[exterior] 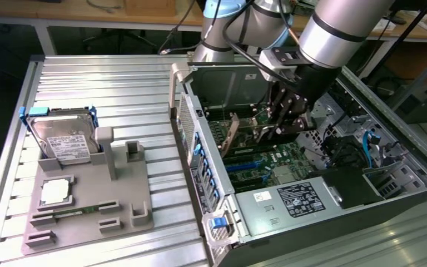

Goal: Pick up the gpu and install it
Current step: 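Insert the gpu into the slot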

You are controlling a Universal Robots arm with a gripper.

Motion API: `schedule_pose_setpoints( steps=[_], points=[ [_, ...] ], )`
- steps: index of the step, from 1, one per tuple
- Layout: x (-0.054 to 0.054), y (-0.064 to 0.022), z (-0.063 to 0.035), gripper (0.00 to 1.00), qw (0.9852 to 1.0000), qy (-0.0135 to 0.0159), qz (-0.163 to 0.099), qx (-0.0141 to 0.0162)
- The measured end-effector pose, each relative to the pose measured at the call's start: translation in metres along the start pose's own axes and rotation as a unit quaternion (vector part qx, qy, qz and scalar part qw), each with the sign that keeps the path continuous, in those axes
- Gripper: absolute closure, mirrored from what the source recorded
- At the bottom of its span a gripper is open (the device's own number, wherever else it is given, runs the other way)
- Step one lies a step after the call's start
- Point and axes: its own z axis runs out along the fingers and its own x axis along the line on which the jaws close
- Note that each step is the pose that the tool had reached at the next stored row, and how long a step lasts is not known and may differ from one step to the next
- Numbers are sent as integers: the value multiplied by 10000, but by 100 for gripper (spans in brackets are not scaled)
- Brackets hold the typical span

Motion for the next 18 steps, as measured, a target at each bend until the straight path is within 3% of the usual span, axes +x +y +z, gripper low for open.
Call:
schedule_pose_setpoints(
  steps=[18],
  points=[
    [2,32,50,73,10000,1,0,0]
  ],
)
